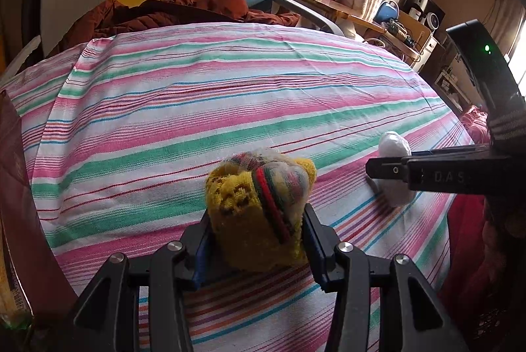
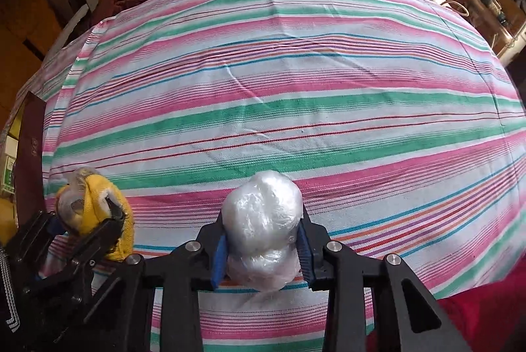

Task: Organize objects
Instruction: 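Lift the plush toy and white bundle and carry both toward the gold tray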

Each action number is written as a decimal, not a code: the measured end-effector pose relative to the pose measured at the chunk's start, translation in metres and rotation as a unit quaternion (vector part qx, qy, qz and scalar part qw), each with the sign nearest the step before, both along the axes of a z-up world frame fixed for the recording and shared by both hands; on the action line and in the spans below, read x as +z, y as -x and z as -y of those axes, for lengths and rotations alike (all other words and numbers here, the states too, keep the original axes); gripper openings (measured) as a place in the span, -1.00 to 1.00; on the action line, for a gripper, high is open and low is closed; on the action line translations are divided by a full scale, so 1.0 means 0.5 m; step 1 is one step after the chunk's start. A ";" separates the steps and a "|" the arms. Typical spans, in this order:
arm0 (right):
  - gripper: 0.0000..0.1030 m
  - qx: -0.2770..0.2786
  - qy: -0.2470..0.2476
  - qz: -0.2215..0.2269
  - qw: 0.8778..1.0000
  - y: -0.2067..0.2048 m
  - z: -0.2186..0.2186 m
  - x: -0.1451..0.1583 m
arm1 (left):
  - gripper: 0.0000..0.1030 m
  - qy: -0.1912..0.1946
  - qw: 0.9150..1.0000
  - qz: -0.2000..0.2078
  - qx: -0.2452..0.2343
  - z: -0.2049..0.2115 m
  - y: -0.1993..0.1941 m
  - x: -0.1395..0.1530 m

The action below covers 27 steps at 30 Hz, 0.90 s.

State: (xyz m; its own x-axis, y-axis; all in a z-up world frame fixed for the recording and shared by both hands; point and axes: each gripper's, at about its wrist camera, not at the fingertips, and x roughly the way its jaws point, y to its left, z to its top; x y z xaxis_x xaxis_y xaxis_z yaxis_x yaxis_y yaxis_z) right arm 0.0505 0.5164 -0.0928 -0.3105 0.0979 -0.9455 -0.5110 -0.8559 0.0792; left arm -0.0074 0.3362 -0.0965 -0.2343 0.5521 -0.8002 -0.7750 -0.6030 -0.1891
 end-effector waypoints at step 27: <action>-0.32 0.071 -0.036 -0.109 0.991 0.031 0.056 0.072 | -0.14 -0.030 0.993 -0.104 0.052 0.133 -0.034 0.169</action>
State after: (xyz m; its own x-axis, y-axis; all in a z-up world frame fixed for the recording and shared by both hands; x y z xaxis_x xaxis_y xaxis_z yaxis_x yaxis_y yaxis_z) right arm 0.0350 0.4884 -0.0570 -0.5215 0.1036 -0.8470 -0.3625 -0.9255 0.1100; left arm 0.0098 0.2697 -0.0117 -0.4491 0.5618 -0.6947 -0.7353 -0.6742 -0.0699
